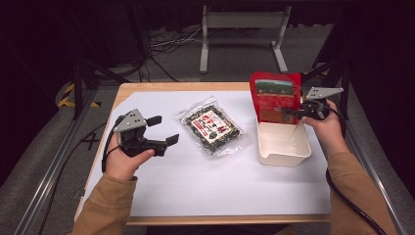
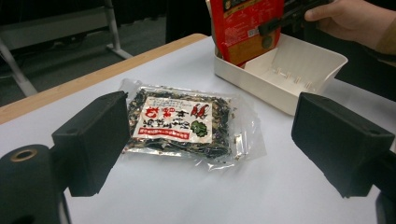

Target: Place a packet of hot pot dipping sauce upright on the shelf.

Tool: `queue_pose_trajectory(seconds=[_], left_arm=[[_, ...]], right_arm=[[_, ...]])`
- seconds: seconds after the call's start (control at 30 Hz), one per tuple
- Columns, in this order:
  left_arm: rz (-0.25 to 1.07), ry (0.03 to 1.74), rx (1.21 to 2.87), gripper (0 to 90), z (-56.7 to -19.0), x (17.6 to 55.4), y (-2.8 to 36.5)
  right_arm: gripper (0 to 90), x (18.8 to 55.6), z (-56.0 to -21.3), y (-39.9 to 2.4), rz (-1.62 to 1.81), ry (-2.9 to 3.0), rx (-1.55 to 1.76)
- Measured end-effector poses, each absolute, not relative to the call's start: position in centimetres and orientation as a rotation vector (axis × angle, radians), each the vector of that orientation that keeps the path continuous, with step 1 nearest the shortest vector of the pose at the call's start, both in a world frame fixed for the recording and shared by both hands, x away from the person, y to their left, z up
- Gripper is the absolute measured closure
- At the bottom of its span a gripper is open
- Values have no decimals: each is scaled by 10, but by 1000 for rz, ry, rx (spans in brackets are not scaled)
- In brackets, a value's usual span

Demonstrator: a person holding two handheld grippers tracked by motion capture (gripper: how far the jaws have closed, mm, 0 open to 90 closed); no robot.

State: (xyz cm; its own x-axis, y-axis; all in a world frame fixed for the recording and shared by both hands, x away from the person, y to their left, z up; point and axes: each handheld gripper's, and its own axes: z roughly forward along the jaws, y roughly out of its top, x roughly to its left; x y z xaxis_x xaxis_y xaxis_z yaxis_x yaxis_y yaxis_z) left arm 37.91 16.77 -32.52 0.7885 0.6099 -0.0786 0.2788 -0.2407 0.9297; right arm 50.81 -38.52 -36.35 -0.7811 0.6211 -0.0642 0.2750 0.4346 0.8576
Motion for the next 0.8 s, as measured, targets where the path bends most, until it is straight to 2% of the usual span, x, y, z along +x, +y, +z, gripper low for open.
queue_pose_trajectory(seconds=[0.8], left_arm=[[352, 695, 1832, 128, -325, 379, 170]], right_arm=[[762, 505, -377, -369, 1025, 2369, 952]])
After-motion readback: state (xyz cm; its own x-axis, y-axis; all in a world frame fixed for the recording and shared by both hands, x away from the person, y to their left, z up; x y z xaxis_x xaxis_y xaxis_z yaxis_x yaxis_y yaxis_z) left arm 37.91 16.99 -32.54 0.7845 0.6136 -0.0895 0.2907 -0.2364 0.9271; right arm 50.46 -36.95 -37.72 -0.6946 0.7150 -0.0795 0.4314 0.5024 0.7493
